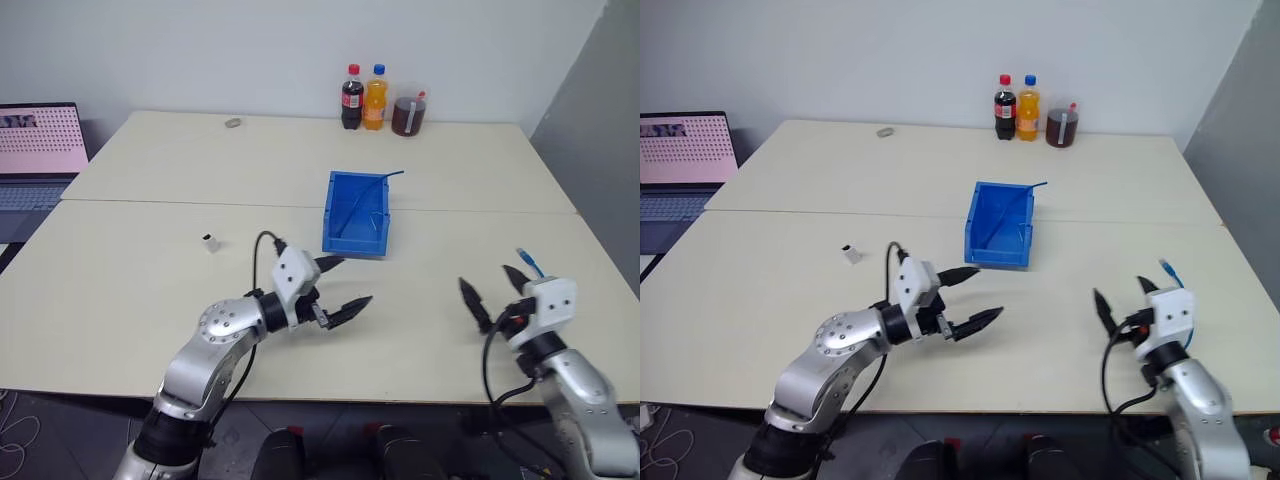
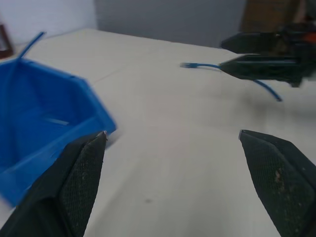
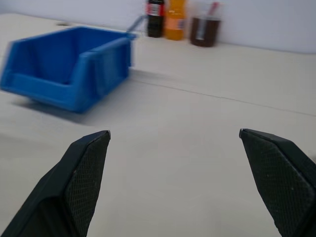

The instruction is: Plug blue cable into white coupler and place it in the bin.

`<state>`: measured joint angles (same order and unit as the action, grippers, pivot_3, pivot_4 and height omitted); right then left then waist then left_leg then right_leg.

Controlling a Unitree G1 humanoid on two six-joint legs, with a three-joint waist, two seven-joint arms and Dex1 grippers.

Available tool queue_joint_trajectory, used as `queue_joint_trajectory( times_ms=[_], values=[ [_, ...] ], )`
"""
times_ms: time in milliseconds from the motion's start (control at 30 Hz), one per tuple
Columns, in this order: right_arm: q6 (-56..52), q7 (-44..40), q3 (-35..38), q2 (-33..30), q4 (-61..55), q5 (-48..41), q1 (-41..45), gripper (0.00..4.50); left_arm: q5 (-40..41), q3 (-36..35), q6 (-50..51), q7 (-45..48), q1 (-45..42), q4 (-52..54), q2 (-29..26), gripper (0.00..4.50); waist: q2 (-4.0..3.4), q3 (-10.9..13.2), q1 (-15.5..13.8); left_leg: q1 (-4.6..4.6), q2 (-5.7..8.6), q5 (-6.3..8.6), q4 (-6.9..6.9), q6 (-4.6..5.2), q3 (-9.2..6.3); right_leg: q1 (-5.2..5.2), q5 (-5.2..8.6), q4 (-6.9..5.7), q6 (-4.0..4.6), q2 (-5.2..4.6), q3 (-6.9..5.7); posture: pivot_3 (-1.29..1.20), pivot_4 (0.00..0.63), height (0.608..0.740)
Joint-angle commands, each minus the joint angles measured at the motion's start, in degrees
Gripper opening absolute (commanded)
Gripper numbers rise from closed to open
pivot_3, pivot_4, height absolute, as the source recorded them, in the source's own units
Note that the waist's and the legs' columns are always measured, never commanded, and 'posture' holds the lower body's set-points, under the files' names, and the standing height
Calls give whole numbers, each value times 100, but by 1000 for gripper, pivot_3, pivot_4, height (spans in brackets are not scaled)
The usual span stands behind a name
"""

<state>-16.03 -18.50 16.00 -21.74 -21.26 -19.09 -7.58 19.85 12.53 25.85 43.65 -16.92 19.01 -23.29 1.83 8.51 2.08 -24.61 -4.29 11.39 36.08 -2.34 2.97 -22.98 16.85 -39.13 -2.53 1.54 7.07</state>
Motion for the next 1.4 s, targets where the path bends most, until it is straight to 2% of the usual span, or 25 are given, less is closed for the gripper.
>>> queue_joint_trajectory(
  times_ms=[33, 267, 533, 667, 733, 767, 1133, 1300, 1400],
  values=[
    [-860, 71, 608, -585, 482, -213, 469, 4456, 97, 185, 430, 84, -561, -103, 110, 4500, -6, -3, 1, 0, 0, 0, 0, 0, -1, -1, -2, 0, 4, 2, 0, 0, 150, 740],
    [-1827, -631, 497, -1829, 2335, -185, 1593, 4456, 283, 560, 922, 775, -1098, -244, 0, 4500, -14, -1, 13, 7, 6, 0, 0, 2, -7, 11, -1, 3, 5, 4, 2, 0, 150, 740],
    [-1330, -1427, -23, -2210, 4715, 225, 2895, 4456, 241, 699, 856, 1100, -1200, -346, -90, 4500, -22, 3, 13, 10, 15, 0, 0, 2, -16, 22, -1, 8, 4, 2, 2, 0, 150, 740],
    [-940, -1783, -274, -2287, 5561, 472, 3354, 3756, 224, 698, 812, 1178, -1200, -386, -135, 4500, -22, 4, 31, 18, 21, 0, 2, 3, -14, 30, -1, 8, 2, -4, 5, 0, 150, 740],
    [-746, -1913, -358, -2326, 5873, 584, 3500, 3120, 213, 696, 783, 1196, -1177, -390, -164, 4500, -22, 4, 32, 26, 25, 0, 1, 3, -18, 43, 0, 10, 1, -7, 2, 0, 150, 740],
    [-674, -1963, -391, -2342, 5987, 632, 3546, 2974, 210, 697, 773, 1202, -1166, -387, -175, 4500, -22, 4, 31, 27, 25, 0, 1, 3, -18, 43, 1, 10, 0, -8, 2, 0, 150, 740],
    [273, -2640, -692, -2660, 6883, 1065, 3876, 117, 103, 605, 567, 1226, -1086, -499, -216, 4500, -20, 5, 48, 62, 68, 0, 1, 3, -24, 90, 24, 13, -43, -56, -3, 0, 150, 740],
    [555, -3049, -832, -2808, 6949, 1194, 4001, 50, 241, 341, 478, 1118, -941, -517, -171, 4500, -21, 6, 83, 63, 69, 1, 0, 4, -23, 90, 24, 13, -37, -59, -3, 0, 150, 740],
    [616, -4036, -1128, -2941, 5545, 1014, 3780, 50, 422, 69, 683, 1213, -424, -182, -562, 4500, -38, 17, 152, 63, 69, 1, -3, 4, -23, 90, 25, 13, -37, -59, -3, 0, 150, 740]
  ],
)
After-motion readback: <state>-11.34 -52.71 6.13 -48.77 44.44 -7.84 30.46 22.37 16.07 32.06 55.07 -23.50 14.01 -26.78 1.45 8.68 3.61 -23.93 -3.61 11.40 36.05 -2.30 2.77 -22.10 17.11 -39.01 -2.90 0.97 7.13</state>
